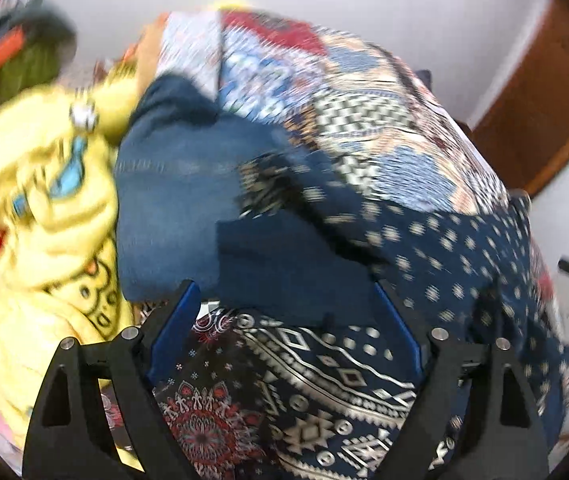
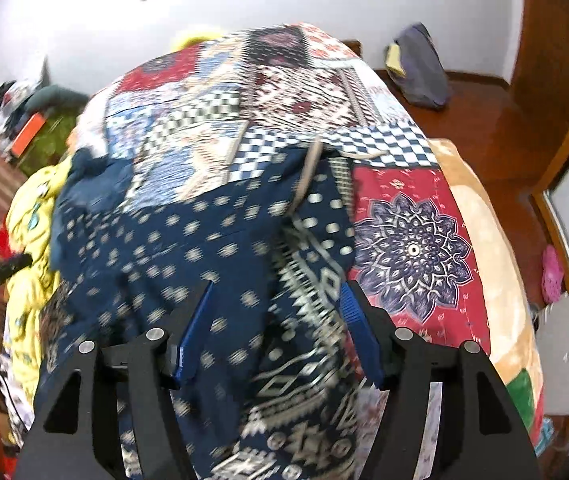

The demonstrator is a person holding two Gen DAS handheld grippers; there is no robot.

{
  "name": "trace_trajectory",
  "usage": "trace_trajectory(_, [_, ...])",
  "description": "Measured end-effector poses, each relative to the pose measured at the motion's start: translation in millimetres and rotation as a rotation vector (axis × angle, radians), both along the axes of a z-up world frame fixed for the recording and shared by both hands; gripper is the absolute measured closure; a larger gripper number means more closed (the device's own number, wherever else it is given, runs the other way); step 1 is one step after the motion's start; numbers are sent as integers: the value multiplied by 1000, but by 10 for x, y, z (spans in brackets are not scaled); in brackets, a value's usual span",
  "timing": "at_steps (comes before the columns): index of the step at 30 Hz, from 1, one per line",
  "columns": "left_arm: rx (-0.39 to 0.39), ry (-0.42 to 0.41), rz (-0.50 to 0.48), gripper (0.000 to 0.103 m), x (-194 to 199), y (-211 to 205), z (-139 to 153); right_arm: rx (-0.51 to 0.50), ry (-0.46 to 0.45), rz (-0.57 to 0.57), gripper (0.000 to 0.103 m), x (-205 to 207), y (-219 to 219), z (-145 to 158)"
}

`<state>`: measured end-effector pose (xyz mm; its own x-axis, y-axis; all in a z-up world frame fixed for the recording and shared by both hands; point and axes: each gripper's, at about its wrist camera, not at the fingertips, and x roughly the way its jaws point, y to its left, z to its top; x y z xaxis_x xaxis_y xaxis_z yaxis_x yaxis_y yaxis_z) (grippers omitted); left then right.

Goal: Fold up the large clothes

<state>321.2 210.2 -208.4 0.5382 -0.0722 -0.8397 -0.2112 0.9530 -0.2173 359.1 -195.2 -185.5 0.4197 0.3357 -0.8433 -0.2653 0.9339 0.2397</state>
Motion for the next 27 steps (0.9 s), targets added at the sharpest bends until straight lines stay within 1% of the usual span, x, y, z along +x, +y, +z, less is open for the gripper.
trace_trajectory(3, [-88, 25, 40, 17, 89, 176, -227, 16, 53, -58, 43, 198, -102, -202])
trace_trajectory(6, [-173, 67, 65, 17, 221, 296, -511, 56, 121, -102, 43, 367, -179, -463])
trace_trajectory(7, [-204, 74, 56, 17, 246, 290, -571, 66, 135, -100, 43, 404, -194, -523])
trace_trajectory(9, [-271, 87, 1, 18, 349, 259, -743, 79, 136, -90, 43, 468, -161, -606])
trace_trajectory(10, [-266, 94, -8, 19, 399, 230, -804, 85, 111, -85, 43, 506, -140, -613])
trace_trajectory(11, [-242, 102, -6, 19, 441, 197, -838, 82, 96, -81, 43, 543, -111, -601])
trace_trajectory(14, [-192, 76, -14, 22, 511, 67, -784, 78, 78, -49, 44, 695, 2, -596])
trace_trajectory(15, [-173, 72, -17, 23, 515, 26, -770, 67, 71, -45, 48, 738, 49, -605])
trace_trajectory(17, [-102, 75, -31, 27, 506, -78, -747, 53, 51, -28, 53, 794, 101, -632])
trace_trajectory(19, [-69, 74, -27, 35, 443, -114, -734, 38, 41, -15, 63, 810, 178, -633])
trace_trajectory(20, [-66, 69, -24, 37, 409, -101, -720, 48, 44, -3, 75, 818, 195, -633])
trace_trajectory(21, [-66, 62, -12, 42, 357, -95, -700, 66, 53, 12, 83, 811, 211, -632])
trace_trajectory(22, [-86, 57, -4, 56, 312, -76, -689, 74, 55, 15, 84, 786, 224, -617])
trace_trajectory(23, [-140, 51, -11, 65, 270, -44, -694, 62, 44, 16, 87, 767, 238, -605])
trace_trajectory(24, [-170, 56, -4, 71, 267, -33, -694, 53, 36, 21, 89, 754, 254, -595])
trace_trajectory(25, [-164, 60, 14, 75, 272, -55, -679, 44, 21, 24, 89, 722, 267, -555])
trace_trajectory(26, [-131, 55, 17, 77, 272, -92, -634, 43, 13, 23, 90, 706, 276, -525])
trace_trajectory(27, [-74, 39, 19, 79, 270, -150, -554, 43, -7, 27, 90, 668, 282, -446])
